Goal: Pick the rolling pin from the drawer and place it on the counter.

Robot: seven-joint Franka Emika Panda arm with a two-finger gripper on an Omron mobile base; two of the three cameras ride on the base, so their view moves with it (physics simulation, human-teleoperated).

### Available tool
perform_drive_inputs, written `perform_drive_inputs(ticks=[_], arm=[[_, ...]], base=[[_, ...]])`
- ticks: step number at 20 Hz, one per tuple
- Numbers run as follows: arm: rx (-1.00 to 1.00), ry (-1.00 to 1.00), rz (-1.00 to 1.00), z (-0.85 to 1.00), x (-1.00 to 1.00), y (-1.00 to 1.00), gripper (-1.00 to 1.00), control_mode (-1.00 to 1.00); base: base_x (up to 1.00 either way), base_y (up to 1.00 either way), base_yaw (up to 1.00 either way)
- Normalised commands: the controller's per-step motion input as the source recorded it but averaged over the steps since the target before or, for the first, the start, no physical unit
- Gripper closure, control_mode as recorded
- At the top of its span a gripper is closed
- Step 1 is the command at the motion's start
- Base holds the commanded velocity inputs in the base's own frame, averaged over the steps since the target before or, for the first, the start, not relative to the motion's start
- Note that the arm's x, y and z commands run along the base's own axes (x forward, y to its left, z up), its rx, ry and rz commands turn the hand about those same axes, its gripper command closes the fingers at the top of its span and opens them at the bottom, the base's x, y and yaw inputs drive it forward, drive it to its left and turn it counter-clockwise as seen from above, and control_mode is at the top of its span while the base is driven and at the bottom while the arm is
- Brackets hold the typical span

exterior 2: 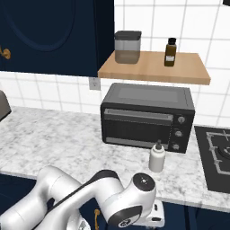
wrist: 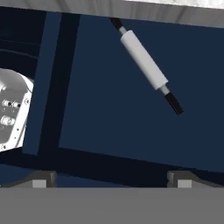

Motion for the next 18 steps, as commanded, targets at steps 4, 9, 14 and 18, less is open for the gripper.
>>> perform_drive_inputs(ticks=[4, 9, 14, 18], arm=[[0.00, 0.00, 0.08, -0.12, 0.15, 0.00, -1.00, -1.00], [0.01, -0.01, 0.03, -0.05, 0.14, -0.10, -1.00, -1.00], [0.03, 0.00, 0.00, -0.13, 0.02, -0.22, -1.00, -1.00], [0.04, 0.00, 0.00, -0.24, 0.02, -0.15, -1.00, -1.00]], base=[[0.00, 0.00, 0.00], [0.00, 0.00, 0.00], [0.00, 0.00, 0.00], [0.00, 0.00, 0.00]])
